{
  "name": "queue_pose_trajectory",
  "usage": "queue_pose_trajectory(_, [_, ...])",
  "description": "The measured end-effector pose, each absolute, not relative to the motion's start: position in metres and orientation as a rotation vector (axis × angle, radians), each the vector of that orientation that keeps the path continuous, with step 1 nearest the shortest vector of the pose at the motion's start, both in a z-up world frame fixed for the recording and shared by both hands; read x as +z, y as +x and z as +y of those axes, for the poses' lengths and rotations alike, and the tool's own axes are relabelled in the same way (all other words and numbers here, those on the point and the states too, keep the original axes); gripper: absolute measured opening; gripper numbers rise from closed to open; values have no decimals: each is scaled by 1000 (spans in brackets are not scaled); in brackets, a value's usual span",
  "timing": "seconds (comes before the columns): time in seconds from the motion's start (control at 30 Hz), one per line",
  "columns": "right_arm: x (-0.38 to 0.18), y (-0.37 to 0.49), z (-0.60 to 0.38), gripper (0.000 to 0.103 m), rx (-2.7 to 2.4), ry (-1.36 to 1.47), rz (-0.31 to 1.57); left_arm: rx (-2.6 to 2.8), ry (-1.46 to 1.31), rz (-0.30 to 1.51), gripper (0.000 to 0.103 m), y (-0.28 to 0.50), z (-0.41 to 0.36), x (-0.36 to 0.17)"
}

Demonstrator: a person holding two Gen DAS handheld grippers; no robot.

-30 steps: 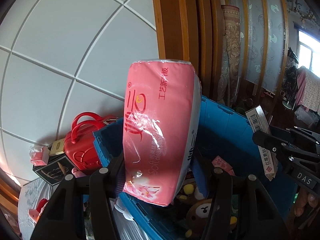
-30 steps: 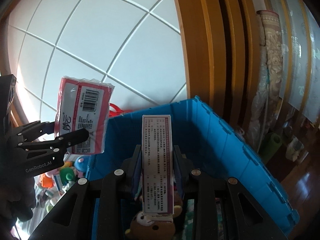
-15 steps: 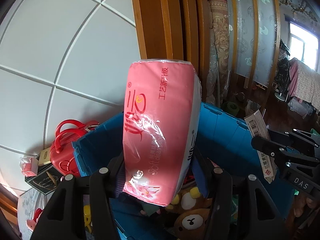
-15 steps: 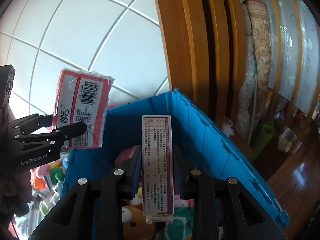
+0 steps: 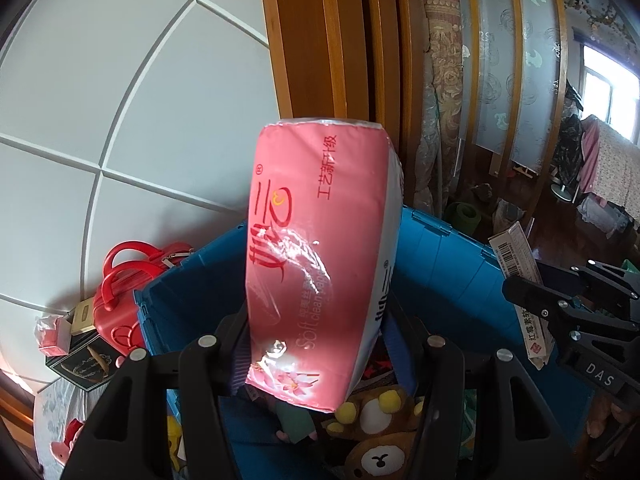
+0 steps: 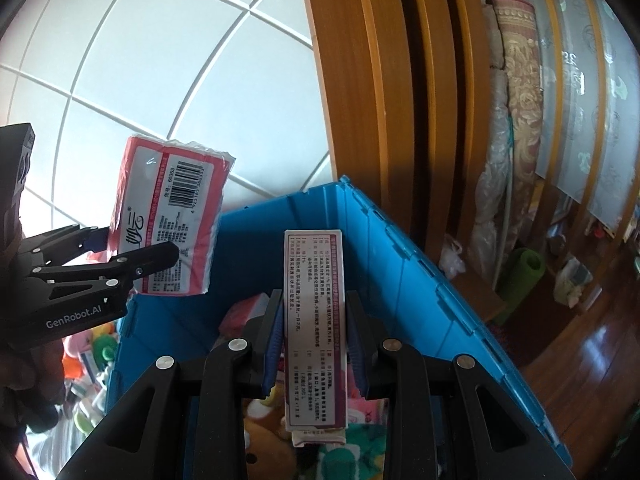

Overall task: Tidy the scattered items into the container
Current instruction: 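Lift and carry the pink tissue pack and medicine box over the blue bin, then open both tools to drop the tissue pack and medicine box into the bin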

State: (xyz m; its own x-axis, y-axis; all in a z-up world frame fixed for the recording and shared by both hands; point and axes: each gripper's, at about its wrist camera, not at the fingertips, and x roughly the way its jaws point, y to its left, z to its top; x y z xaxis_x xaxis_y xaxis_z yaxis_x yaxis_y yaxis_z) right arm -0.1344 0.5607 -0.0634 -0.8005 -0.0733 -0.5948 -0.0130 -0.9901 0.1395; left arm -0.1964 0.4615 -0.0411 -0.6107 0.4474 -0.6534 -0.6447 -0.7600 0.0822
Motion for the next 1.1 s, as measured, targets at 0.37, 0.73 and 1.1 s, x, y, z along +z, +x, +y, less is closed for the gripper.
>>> queue_pose_trajectory(0.37, [-64, -166, 559, 28, -2925, 991, -202, 2377, -887, 401, 56, -220, 460, -53])
queue_pose_trajectory(0.73, [-62, -195, 559, 28, -2916, 1010, -198, 2414, -907, 384, 56, -245, 451, -53])
queue_pose_trajectory(1.1, [-62, -214, 559, 84, -2921, 1026, -169, 2470, -931, 280, 101, -258, 437, -47])
